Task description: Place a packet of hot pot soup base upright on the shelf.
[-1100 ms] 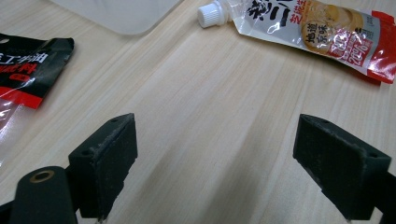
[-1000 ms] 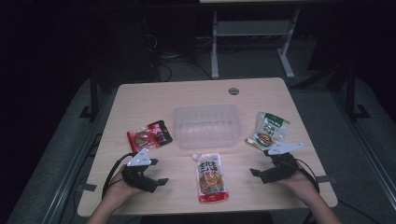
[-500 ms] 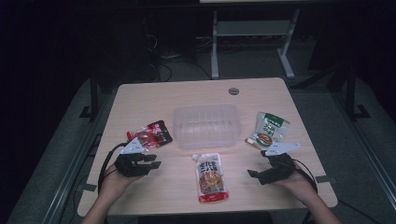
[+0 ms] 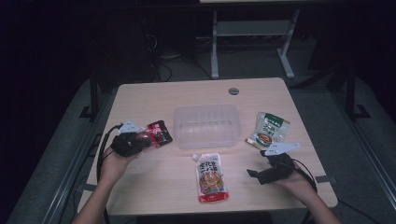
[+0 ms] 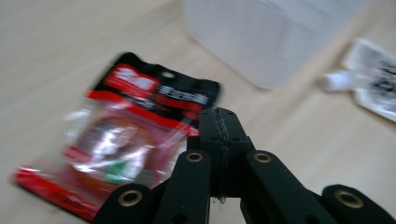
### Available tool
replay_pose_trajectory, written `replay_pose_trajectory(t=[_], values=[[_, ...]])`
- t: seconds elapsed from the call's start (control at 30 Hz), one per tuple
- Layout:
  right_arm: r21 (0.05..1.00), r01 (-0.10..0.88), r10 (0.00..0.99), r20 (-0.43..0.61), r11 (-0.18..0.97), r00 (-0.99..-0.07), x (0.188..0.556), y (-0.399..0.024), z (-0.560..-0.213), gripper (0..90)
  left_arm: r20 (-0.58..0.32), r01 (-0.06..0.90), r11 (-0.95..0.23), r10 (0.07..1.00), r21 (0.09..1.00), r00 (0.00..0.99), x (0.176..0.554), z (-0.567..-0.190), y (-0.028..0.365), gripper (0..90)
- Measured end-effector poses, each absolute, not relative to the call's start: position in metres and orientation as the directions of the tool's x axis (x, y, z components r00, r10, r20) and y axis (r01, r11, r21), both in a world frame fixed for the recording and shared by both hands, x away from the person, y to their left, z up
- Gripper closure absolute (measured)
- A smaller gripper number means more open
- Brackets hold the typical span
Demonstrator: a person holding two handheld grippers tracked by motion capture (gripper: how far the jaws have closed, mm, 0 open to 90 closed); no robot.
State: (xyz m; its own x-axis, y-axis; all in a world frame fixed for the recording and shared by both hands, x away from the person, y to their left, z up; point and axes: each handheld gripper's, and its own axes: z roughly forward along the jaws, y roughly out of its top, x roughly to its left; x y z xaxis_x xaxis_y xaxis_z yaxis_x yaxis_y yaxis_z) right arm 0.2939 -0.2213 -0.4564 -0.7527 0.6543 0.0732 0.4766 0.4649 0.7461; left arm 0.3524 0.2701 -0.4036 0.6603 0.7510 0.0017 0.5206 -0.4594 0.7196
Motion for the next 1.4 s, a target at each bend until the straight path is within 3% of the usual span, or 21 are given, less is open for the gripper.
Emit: replay_pose_trajectory(t=[0.57, 0.97, 1.4], values=[[0.745, 0.472, 0.645, 0.074, 0.471, -0.761, 0.294, -0.221, -0.457, 6.5, 0.106, 0.58, -0.448, 0.843, 0.68, 0.528, 0.416, -0.417, 0.286, 89.7], [0.743, 0.473, 0.64, 0.078, 0.473, -0.764, 0.294, -0.22, -0.458, 6.5, 0.067, 0.642, -0.413, 0.868, 0.646, 0.491, 0.429, -0.443, 0.302, 89.7], [0.743, 0.473, 0.638, 0.081, 0.473, -0.765, 0.294, -0.221, -0.458, 6.6, -0.003, 0.651, -0.409, 0.845, 0.64, 0.534, 0.421, -0.444, 0.305, 89.7]])
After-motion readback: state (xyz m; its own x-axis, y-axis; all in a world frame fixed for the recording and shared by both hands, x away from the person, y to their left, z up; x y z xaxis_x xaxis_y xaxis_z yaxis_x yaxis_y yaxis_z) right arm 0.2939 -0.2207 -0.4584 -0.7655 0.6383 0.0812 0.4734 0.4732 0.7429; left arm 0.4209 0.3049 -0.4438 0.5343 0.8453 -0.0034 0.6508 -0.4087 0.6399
